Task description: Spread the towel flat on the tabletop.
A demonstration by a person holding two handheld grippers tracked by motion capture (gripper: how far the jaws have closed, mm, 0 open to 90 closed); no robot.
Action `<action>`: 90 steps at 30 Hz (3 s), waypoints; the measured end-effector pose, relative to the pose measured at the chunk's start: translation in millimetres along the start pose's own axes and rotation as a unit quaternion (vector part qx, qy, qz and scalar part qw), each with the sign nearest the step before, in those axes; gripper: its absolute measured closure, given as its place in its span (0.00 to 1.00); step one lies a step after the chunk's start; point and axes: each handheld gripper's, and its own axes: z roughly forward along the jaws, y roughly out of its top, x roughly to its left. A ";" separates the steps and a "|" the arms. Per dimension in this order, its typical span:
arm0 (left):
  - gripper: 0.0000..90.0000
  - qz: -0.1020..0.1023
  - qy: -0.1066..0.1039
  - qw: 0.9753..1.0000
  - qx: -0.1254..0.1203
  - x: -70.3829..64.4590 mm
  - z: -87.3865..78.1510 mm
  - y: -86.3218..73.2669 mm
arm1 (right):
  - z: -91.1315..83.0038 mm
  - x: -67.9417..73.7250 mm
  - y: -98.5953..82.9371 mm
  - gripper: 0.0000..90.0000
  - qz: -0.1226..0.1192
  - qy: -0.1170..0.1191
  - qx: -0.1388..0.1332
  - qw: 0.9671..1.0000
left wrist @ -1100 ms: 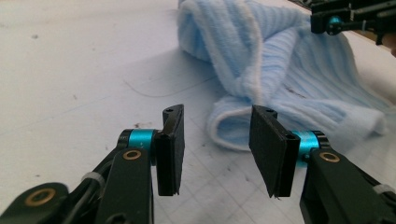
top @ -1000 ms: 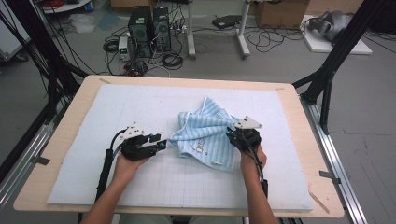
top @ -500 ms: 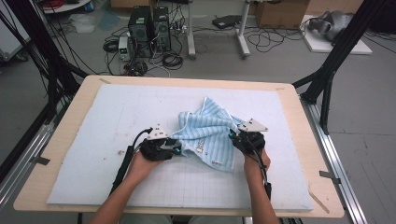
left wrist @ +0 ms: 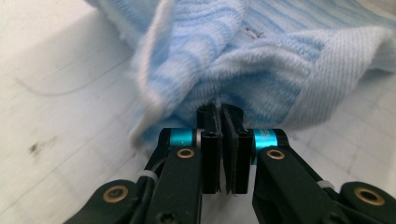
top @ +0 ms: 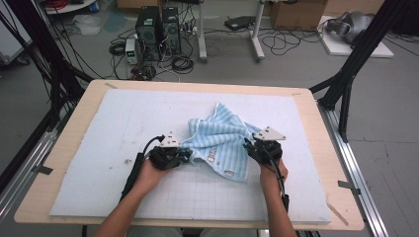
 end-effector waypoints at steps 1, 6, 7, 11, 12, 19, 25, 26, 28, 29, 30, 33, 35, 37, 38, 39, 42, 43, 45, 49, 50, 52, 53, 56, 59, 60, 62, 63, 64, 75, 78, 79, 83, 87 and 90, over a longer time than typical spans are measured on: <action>0.95 0.001 -0.006 1.000 0.001 2.3 -5.0 -1.3 | -0.3 0.9 -0.1 0.70 -0.003 0.001 0.001 1.000; 0.95 -0.001 -0.014 1.000 -0.010 10.2 -28.5 -9.0 | -0.9 5.8 -2.5 0.69 -0.002 0.012 0.005 1.000; 0.96 -0.006 -0.019 1.000 -0.017 11.9 -33.0 -11.9 | -1.1 6.9 -3.0 0.69 -0.003 0.016 0.006 1.000; 0.95 -0.026 -0.038 0.999 -0.028 19.2 -46.6 -28.5 | -2.9 12.5 -4.3 0.68 -0.009 0.025 0.011 1.000; 0.95 -0.029 -0.039 0.998 -0.027 21.4 -49.6 -32.5 | -3.0 13.3 -4.5 0.68 -0.011 0.027 0.009 1.000; 0.95 -0.042 -0.082 0.992 -0.082 27.5 -68.5 -46.0 | -4.8 22.8 -3.9 0.66 -0.012 0.045 0.010 0.999; 0.96 -0.035 -0.103 0.990 -0.088 22.7 -81.9 -51.5 | -5.6 37.4 -5.9 0.63 -0.018 0.060 0.031 0.998; 0.96 -0.034 -0.110 0.989 -0.092 20.8 -84.5 -53.1 | -5.5 40.6 -6.6 0.61 -0.017 0.064 0.036 0.997; 0.96 -0.028 -0.115 0.989 -0.091 17.1 -89.3 -56.9 | -4.4 46.3 -8.2 0.58 -0.018 0.074 0.048 0.996; 0.96 -0.028 -0.119 0.989 -0.088 15.2 -91.3 -59.0 | -3.7 49.6 -9.0 0.56 -0.017 0.078 0.056 0.995; 0.96 -0.025 -0.119 0.989 -0.086 13.9 -93.2 -61.2 | -2.7 52.4 -9.8 0.55 -0.016 0.084 0.063 0.994; 0.96 -0.028 -0.119 0.989 -0.083 9.6 -97.1 -67.2 | 1.5 58.5 -13.7 0.56 -0.013 0.095 0.088 0.992; 0.96 -0.031 -0.123 0.988 -0.085 5.9 -98.4 -70.1 | 1.2 59.5 -16.8 0.70 0.005 0.109 0.090 0.990; 0.96 -0.035 -0.124 0.988 -0.087 1.3 -98.4 -71.7 | -1.8 60.6 -18.6 0.93 0.008 0.131 0.087 0.988; 0.96 -0.037 -0.128 0.987 -0.087 -1.5 -98.0 -72.4 | -4.3 63.3 -19.9 0.96 -0.005 0.124 0.085 0.989; 0.96 -0.033 -0.132 0.987 -0.085 -4.5 -97.8 -72.8 | -6.9 65.0 -21.7 0.97 -0.008 0.121 0.082 0.989; 0.96 -0.029 -0.139 0.987 -0.081 -15.4 -96.7 -74.5 | -19.8 65.7 -29.4 0.97 -0.009 0.108 0.080 0.991; 0.95 -0.028 -0.142 0.986 -0.080 -19.5 -96.1 -75.0 | -24.9 64.8 -32.8 0.97 -0.009 0.106 0.079 0.991; 0.95 -0.025 -0.150 0.985 -0.077 -28.6 -93.9 -75.8 | -36.5 63.8 -39.1 0.97 -0.005 0.097 0.082 0.992; 0.94 -0.019 -0.157 0.985 -0.070 -42.2 -87.6 -75.6 | -57.5 60.3 -48.6 0.97 -0.004 0.083 0.085 0.993; 0.93 -0.019 -0.156 0.985 -0.071 -44.2 -86.7 -74.8 | -61.8 59.5 -50.4 0.97 -0.005 0.080 0.085 0.993; 0.82 -0.028 -0.132 0.988 -0.078 -46.8 -85.5 -72.4 | -68.8 57.4 -53.0 0.97 -0.008 0.065 0.085 0.994; 0.77 -0.033 -0.119 0.989 -0.083 -47.6 -84.8 -71.2 | -71.2 55.6 -54.0 0.97 -0.005 0.059 0.083 0.995; 0.55 -0.049 -0.078 0.992 -0.091 -46.9 -81.9 -66.5 | -74.6 52.6 -55.6 0.93 0.004 0.056 0.078 0.995; 0.47 -0.081 -0.052 0.989 -0.110 -41.1 -76.7 -59.7 | -73.8 52.3 -54.2 0.75 0.008 0.054 0.065 0.996; 0.46 -0.092 -0.045 0.988 -0.115 -38.6 -74.3 -57.4 | -73.0 51.3 -53.2 0.73 0.013 0.055 0.059 0.997; 0.45 -0.101 -0.031 0.989 -0.099 -34.3 -65.5 -51.8 | -70.1 48.9 -50.8 0.58 0.028 0.054 0.044 0.997; 0.45 -0.098 -0.027 0.991 -0.083 -32.9 -59.9 -48.9 | -67.5 47.6 -49.5 0.55 0.039 0.056 0.037 0.997; 0.45 -0.094 -0.023 0.993 -0.068 -32.5 -53.7 -46.2 | -64.5 46.9 -47.8 0.53 0.048 0.061 0.037 0.996; 0.97 -0.093 0.056 0.994 -0.015 -23.3 -25.6 -28.4 | -28.5 51.7 -38.1 0.92 0.014 0.071 0.078 0.994; 0.98 -0.104 0.069 0.992 -0.024 -14.6 -18.4 -21.2 | -20.6 49.3 -33.6 0.93 0.006 0.058 0.081 0.995; 0.98 -0.105 0.073 0.991 -0.026 -11.5 -16.4 -18.9 | -18.2 48.1 -32.4 0.93 0.008 0.054 0.081 0.995; 0.98 -0.128 0.081 0.987 -0.046 3.0 -9.0 -14.8 | -10.1 42.1 -28.3 0.93 0.020 0.040 0.078 0.996; 0.98 -0.126 0.091 0.986 -0.052 12.9 -3.3 -8.0 | -0.9 39.9 -23.1 0.93 0.019 0.027 0.076 0.997; 0.98 -0.145 0.102 0.982 -0.068 21.2 -0.8 -8.1 | 4.9 39.3 -19.7 0.93 0.022 0.012 0.071 0.997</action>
